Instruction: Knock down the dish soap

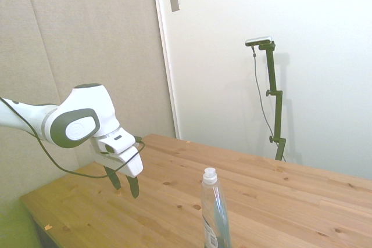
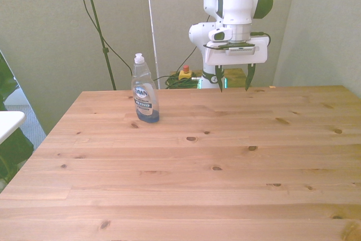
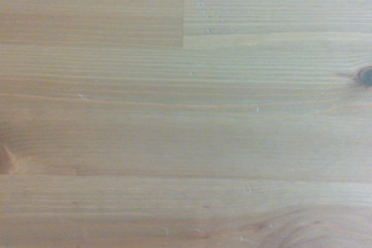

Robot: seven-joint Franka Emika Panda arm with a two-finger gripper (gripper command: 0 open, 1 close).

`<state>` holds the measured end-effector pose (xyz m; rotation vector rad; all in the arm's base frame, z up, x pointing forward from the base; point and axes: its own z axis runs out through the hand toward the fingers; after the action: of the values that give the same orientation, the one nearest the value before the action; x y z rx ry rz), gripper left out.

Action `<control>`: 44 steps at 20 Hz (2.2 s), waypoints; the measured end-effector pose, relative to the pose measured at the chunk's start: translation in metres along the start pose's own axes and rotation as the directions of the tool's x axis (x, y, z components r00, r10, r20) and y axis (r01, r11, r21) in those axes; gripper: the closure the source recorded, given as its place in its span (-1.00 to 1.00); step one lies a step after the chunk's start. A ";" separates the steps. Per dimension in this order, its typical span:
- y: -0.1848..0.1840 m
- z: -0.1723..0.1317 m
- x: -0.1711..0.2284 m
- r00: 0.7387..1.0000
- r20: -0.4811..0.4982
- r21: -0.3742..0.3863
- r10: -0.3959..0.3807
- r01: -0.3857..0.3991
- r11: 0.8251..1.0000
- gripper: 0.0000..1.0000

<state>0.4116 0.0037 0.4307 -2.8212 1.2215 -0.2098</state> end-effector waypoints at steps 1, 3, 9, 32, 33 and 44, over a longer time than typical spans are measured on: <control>0.000 0.000 0.000 1.000 0.000 0.000 0.000 0.000 1.000 -1.00; 0.001 0.000 -0.002 1.000 0.007 -0.015 -0.007 0.007 1.000 -1.00; 0.049 -0.033 0.029 0.998 -0.039 -0.040 0.042 -0.043 0.998 1.00; 0.207 -0.050 0.143 0.950 -0.240 -0.041 0.201 -0.217 0.975 1.00; 0.204 -0.048 0.150 0.948 -0.247 -0.040 0.199 -0.215 0.976 1.00; 0.194 -0.020 0.244 0.910 -0.315 -0.020 0.271 -0.291 0.956 1.00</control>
<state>0.4341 -0.3067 0.4542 -2.6898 1.7095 -0.6248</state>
